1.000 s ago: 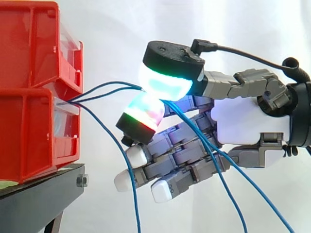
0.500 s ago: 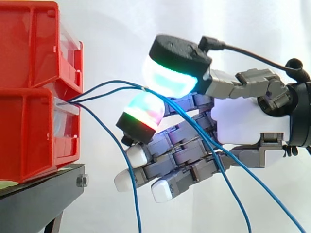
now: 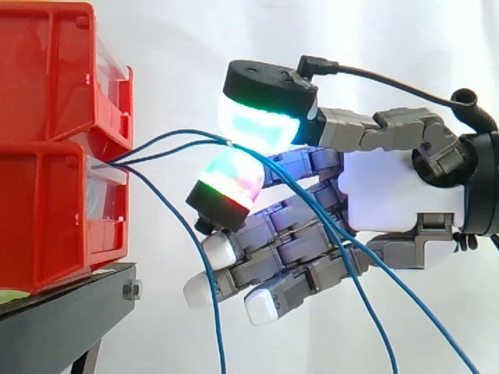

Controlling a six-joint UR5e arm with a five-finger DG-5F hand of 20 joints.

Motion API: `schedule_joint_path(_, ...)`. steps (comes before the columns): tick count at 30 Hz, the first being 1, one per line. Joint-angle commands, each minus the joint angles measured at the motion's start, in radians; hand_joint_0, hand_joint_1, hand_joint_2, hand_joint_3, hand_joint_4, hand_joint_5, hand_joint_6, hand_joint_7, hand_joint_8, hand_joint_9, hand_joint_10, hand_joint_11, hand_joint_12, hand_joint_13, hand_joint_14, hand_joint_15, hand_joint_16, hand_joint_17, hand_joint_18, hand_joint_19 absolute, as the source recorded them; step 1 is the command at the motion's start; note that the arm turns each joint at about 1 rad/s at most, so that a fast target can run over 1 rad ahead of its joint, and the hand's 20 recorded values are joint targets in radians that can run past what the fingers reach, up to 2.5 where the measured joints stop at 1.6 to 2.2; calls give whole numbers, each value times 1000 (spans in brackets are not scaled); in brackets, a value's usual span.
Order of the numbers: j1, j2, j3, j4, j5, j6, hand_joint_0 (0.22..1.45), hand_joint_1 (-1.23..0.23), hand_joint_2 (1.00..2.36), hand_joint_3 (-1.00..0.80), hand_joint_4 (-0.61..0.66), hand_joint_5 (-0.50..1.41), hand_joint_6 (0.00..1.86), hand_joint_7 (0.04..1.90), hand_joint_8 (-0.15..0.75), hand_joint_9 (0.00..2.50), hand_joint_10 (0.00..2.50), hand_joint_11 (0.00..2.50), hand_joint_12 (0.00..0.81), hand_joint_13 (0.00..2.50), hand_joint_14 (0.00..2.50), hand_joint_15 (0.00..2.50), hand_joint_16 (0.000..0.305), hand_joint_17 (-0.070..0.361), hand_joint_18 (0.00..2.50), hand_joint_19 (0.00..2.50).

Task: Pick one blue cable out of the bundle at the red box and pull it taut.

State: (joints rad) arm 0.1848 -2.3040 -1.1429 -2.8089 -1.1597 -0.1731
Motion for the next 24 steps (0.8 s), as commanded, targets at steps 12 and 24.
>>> schedule_joint_path(12, -1, 0, 0, -17, -2, 3, 633, -901, 1011, -352, 255, -239, 827, 1195, 370, 588, 14, 864, 444, 535, 6, 235, 60, 135, 731, 445)
schedule_joint_path(24, 1, 0, 0, -18, 0, 3, 548, -781, 1000, -500, 289, -224, 810, 1126, 391, 611, 15, 863, 457, 546, 6, 235, 62, 140, 756, 443)
